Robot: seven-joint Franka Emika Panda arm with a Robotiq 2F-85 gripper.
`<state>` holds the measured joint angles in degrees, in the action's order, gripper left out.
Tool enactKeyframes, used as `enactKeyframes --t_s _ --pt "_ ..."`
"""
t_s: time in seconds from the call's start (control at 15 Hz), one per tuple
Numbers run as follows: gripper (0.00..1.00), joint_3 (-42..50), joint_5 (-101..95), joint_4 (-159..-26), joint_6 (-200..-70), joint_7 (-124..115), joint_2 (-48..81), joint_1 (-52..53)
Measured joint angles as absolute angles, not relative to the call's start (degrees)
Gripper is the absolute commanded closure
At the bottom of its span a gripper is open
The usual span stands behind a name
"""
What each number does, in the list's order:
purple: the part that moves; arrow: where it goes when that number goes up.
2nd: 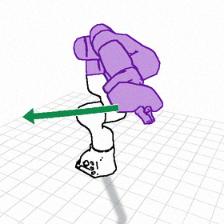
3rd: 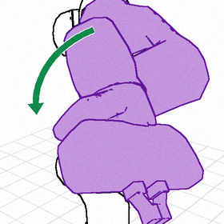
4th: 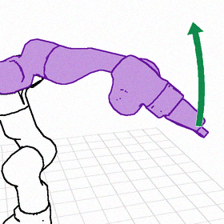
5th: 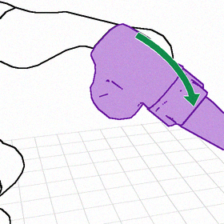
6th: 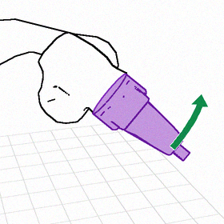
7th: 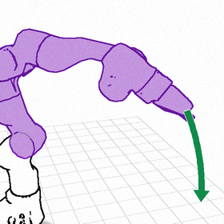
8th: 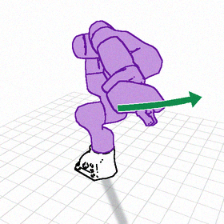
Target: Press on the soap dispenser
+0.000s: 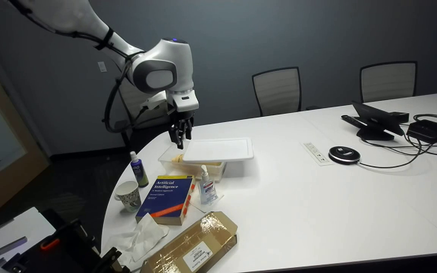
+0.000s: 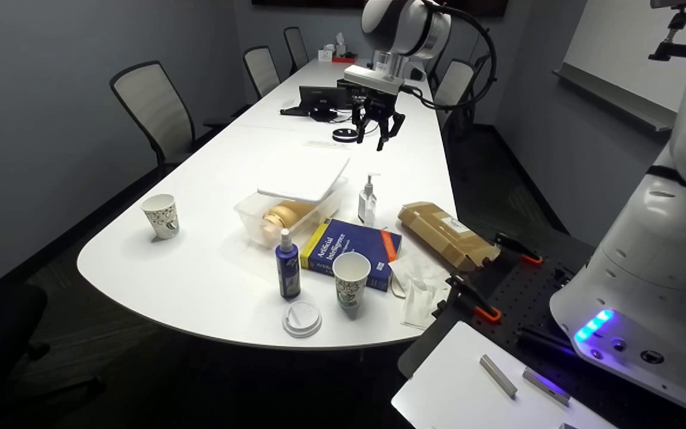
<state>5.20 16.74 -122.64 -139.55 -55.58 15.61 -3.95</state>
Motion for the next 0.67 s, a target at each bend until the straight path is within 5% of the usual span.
enactKeyframes --t_s 0.27,0.67 --pt "0.99 6.09 13.44 -120.32 -140.57 -58.03 18.19 -3.51" --pt "1.00 7.43 9.12 -116.74 -141.84 -60.58 23.17 -2.17"
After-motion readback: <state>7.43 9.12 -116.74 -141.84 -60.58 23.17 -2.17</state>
